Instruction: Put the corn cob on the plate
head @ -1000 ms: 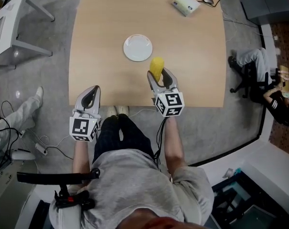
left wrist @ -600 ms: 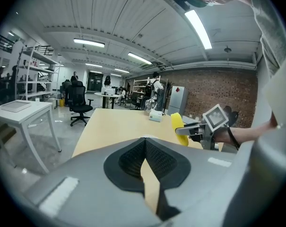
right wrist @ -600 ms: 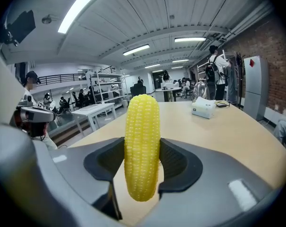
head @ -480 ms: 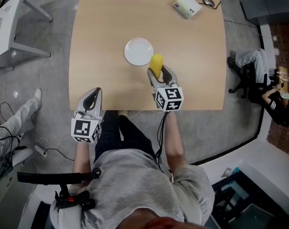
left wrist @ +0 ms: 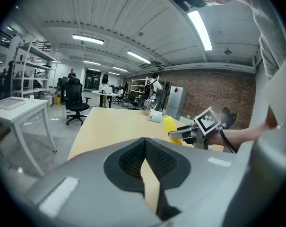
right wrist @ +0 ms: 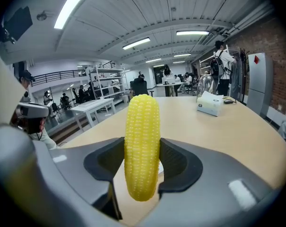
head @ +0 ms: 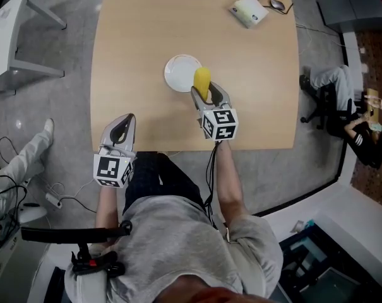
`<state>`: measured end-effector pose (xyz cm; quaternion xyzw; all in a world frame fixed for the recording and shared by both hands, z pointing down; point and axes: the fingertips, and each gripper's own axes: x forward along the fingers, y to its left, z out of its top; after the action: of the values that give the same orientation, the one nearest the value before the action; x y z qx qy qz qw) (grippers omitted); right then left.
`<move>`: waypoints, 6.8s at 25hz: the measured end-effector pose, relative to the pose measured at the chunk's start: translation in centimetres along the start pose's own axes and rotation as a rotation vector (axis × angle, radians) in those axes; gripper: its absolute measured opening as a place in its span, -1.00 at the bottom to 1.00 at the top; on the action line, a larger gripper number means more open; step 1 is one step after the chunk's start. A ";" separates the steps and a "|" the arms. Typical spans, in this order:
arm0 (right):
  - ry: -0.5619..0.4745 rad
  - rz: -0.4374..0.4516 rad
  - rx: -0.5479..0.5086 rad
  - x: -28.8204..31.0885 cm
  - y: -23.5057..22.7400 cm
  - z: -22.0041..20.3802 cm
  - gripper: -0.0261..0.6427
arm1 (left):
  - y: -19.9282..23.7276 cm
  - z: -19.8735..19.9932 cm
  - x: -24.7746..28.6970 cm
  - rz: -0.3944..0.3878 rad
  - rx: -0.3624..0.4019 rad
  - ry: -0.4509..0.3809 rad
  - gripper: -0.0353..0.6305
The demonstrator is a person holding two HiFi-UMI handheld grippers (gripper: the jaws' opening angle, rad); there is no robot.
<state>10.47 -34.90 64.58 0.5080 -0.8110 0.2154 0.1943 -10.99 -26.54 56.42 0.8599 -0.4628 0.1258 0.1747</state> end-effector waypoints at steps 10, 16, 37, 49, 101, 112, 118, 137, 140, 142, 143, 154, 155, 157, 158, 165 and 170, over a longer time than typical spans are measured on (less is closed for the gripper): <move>0.057 0.001 -0.002 1.4 -0.6 -0.5 -0.22 | -0.3 0.6 0.6 -0.003 0.002 0.010 -0.83; 0.086 0.001 0.002 2.1 -1.1 -1.1 -0.22 | -0.3 0.8 0.8 -0.006 0.002 0.012 -0.83; 0.215 -0.030 -0.016 6.5 -1.8 -2.6 -0.22 | 1.8 2.0 1.8 -0.016 -0.002 0.024 -0.83; 0.292 -0.029 -0.031 8.3 -1.8 -2.8 -0.22 | 2.9 2.7 2.6 -0.019 -0.006 0.013 -0.83; 0.299 -0.035 -0.016 9.2 -1.2 -1.9 -0.11 | 2.5 4.2 1.7 -0.002 0.016 -0.011 -0.83; 0.254 -0.038 -0.012 7.3 -0.6 -0.8 -0.17 | 1.0 5.0 0.5 -0.007 0.036 -0.038 -0.83; 0.227 -0.039 -0.011 5.7 -0.1 -0.1 -0.21 | -0.1 5.7 -0.7 -0.013 0.053 -0.058 -0.83; 0.040 -0.044 0.009 -2.5 2.2 3.0 -0.59 | -3.5 6.9 -4.4 -0.009 0.104 -0.116 -0.83; -0.003 -0.045 0.008 -4.3 2.9 3.9 -0.63 | -4.3 7.3 -5.2 -0.007 0.113 -0.133 -0.83; -0.029 -0.049 -0.005 -5.4 3.3 4.6 -0.64 | -4.7 7.6 -5.7 -0.006 0.120 -0.145 -0.83; -0.042 -0.050 -0.009 -5.9 3.5 4.9 -0.65 | -4.8 7.7 -5.9 -0.005 0.123 -0.149 -0.83; -0.226 -0.069 -0.012 -13.5 5.2 7.9 -0.89 | -6.9 8.1 -8.7 0.010 0.149 -0.189 -0.83; -0.241 -0.071 -0.013 -14.2 5.3 8.1 -0.90 | -7.1 8.1 -9.0 0.012 0.152 -0.192 -0.83; -0.267 -0.070 -0.013 -15.1 5.6 8.3 -0.90 | -7.1 8.0 -9.3 0.017 0.154 -0.199 -0.83; -0.278 -0.069 -0.014 -15.5 5.8 8.4 -0.90 | -7.0 8.0 -9.4 0.020 0.155 -0.203 -0.83; -0.335 -0.064 -0.024 -18.1 6.8 8.8 -0.90 | -6.7 8.1 -10.4 0.039 0.162 -0.215 -0.83; -0.401 -0.053 -0.033 -20.4 8.0 9.4 -0.90 | -7.0 8.3 -11.5 0.048 0.172 -0.229 -0.83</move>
<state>10.67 -21.78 44.66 0.5585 -0.8233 0.0917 0.0428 -10.88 -17.74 43.22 0.8691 -0.4877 0.0705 0.0432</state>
